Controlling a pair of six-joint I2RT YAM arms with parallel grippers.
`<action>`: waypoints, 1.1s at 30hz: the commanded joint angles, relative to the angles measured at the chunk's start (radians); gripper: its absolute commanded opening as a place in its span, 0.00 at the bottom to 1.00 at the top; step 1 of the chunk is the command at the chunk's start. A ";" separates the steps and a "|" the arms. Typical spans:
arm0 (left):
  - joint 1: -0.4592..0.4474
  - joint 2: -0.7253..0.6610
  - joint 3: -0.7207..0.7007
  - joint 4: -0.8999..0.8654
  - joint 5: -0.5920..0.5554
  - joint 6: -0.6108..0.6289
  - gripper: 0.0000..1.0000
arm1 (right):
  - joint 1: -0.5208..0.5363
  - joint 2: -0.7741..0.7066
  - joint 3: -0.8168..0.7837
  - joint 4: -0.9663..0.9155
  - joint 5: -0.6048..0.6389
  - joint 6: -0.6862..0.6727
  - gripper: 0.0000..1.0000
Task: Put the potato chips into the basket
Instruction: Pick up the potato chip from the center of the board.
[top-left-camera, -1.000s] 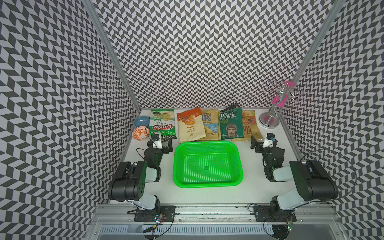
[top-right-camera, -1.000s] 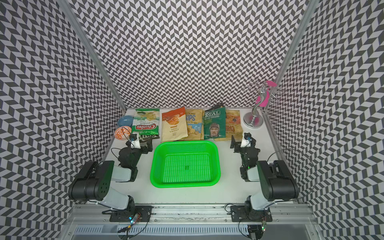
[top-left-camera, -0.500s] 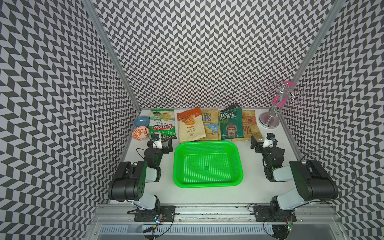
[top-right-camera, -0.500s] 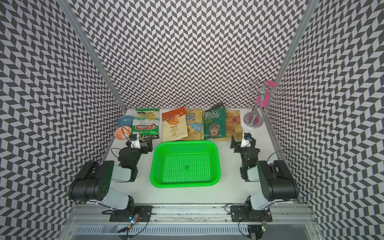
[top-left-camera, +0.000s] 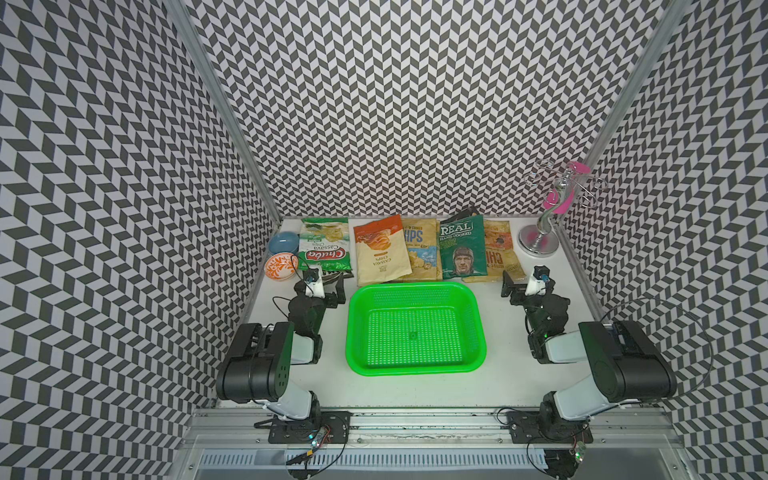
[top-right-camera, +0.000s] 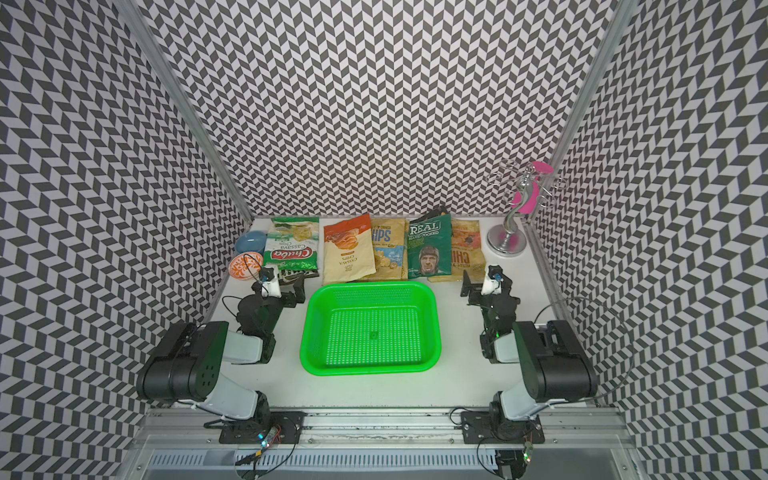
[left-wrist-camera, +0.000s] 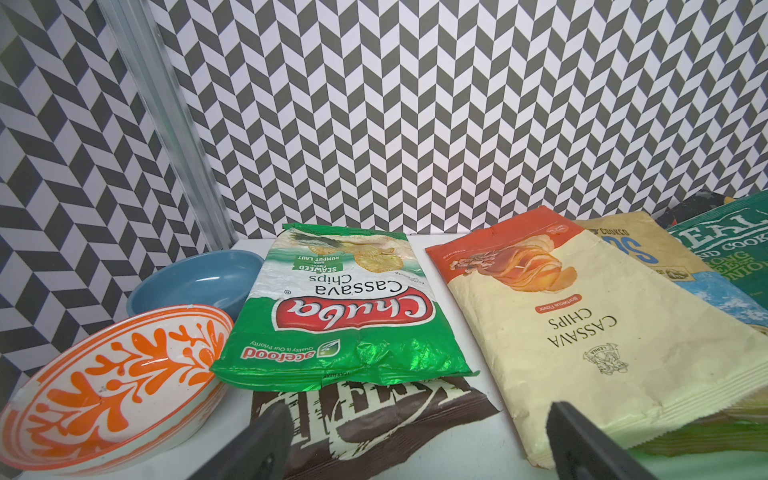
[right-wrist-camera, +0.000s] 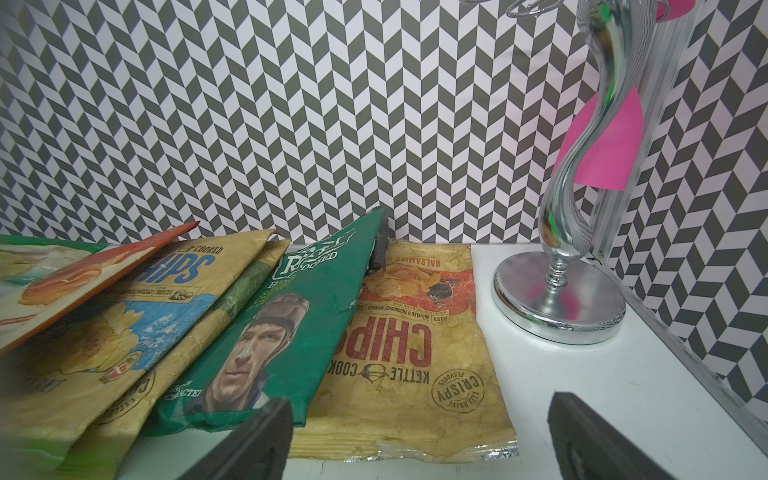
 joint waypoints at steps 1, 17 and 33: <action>-0.005 -0.006 0.013 0.007 -0.001 0.011 0.99 | 0.007 0.008 0.002 0.055 0.014 0.004 0.99; -0.004 -0.007 0.013 0.007 -0.002 0.011 0.99 | 0.007 0.009 0.003 0.055 0.019 0.008 0.99; 0.001 -0.321 0.415 -1.046 0.163 0.152 0.99 | 0.064 -0.506 0.262 -0.966 0.326 0.712 1.00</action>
